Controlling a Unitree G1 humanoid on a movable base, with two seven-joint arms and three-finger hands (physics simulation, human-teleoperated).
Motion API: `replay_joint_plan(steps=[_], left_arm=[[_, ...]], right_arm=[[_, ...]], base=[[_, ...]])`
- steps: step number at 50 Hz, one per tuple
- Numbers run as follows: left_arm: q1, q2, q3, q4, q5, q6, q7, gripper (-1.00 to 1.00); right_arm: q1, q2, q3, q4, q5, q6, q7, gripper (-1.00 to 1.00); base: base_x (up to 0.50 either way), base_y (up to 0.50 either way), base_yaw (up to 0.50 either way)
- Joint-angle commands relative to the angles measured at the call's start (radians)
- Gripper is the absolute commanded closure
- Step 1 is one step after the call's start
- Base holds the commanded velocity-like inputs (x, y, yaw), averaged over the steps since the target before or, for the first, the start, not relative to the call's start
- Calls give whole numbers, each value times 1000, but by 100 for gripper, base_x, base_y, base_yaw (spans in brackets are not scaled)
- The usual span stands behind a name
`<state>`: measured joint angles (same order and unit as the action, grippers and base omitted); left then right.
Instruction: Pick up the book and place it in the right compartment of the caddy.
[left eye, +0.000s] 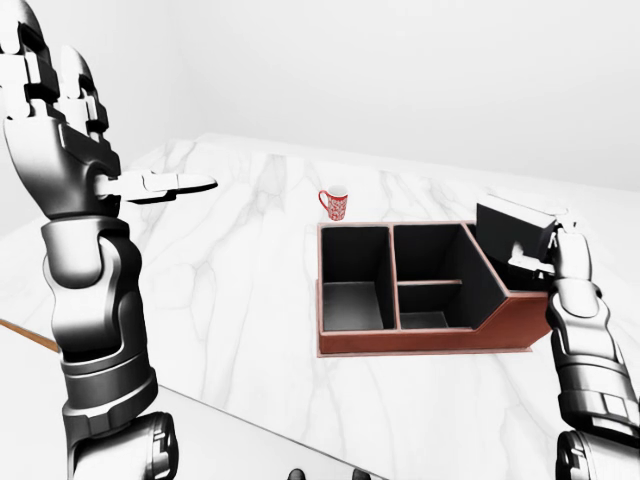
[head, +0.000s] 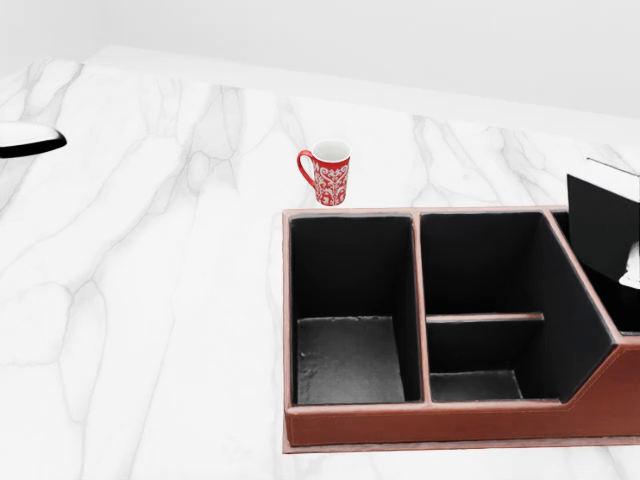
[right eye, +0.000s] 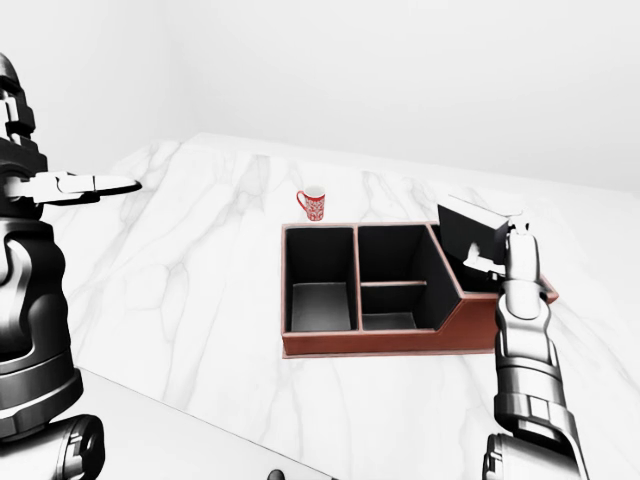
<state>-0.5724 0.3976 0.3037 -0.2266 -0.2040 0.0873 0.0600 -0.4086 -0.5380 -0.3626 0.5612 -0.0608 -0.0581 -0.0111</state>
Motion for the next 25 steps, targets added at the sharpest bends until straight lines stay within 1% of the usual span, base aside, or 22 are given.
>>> replay_joint_plan(steps=[1, 8, 11, 15, 25], left_arm=[[0, 1, 0, -2, -1, 0, 0, -100], [-6, 5, 2, -14, -4, 0, 1, -100], [8, -2, 1, -9, 0, 0, -1, -100], [-3, 4, 2, -15, -3, 0, 0, -100], [10, -6, -2, -9, 4, 0, -2, -100]], right_arm=[[-25, -8, 1, 44, 59, -29, -26, 100], [-21, -7, 3, 47, 59, -29, -27, 100], [-20, -6, 5, 55, 58, -29, -28, 100], [-17, -7, 4, 49, 59, -29, -28, 100], [-29, -10, 9, 79, 58, -29, -31, 100]], base=[[0, 0, 0], [0, 0, 0], [0, 0, 0], [0, 0, 0], [0, 0, 0]])
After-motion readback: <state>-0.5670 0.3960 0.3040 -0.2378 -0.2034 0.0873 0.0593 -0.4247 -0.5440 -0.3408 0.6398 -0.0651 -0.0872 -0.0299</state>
